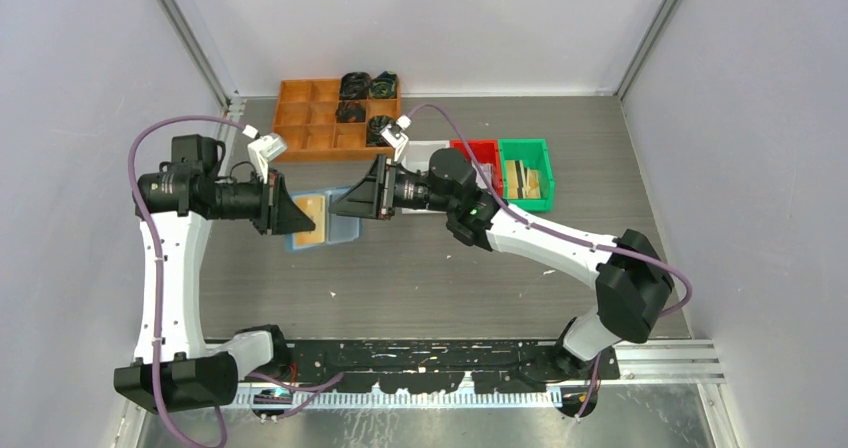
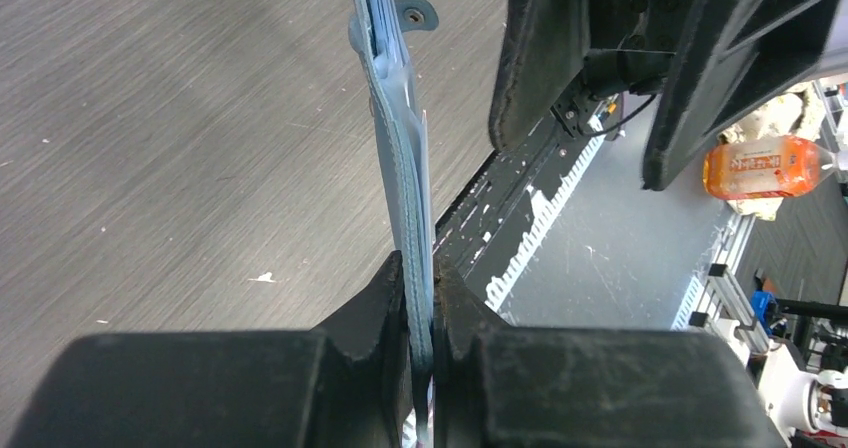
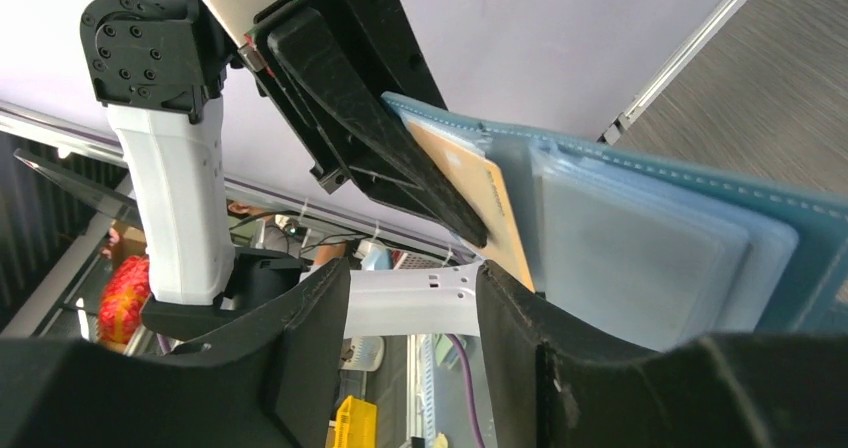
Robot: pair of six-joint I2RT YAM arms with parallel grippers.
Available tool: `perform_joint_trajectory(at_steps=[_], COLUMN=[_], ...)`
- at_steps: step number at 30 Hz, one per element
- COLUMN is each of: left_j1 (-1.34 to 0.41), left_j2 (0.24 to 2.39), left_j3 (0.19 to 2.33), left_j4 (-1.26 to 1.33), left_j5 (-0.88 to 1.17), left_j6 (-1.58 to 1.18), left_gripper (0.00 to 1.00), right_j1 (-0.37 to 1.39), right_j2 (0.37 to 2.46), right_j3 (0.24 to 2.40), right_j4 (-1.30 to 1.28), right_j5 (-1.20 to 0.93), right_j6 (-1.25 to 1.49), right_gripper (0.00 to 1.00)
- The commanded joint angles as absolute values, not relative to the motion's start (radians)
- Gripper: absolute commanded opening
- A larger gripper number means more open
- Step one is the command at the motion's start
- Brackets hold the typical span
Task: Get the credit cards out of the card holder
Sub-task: Remove the credit card from the card holder.
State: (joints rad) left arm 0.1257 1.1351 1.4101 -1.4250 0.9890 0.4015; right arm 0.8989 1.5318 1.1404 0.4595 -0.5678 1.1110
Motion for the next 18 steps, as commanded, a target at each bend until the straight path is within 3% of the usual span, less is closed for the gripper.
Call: perform_joint_trajectory(at_steps=[1, 9, 18], left_j1=[0.118, 0.118, 0.118], left_j2=[1.127, 1.164, 1.189], left_j3=[1.452, 1.518, 1.519], left_j4=[-1.46, -1.543, -1.479], left_j5=[1.08, 1.197, 1.251], left_j6=[0.419, 0.412, 0.285], left_gripper=[0.0, 0.0, 0.0], right_j1=[0.91, 0.915, 0.917], right_j2=[1.562, 1.586, 1.672], right_j3=[1.178, 1.168, 1.174], right_j4=[0.571, 0.616, 0.899], right_j5=[-0.6, -0.615, -0.67], right_j6=[1.15, 1.183, 1.396], right_gripper=[0.54, 0.49, 0.39])
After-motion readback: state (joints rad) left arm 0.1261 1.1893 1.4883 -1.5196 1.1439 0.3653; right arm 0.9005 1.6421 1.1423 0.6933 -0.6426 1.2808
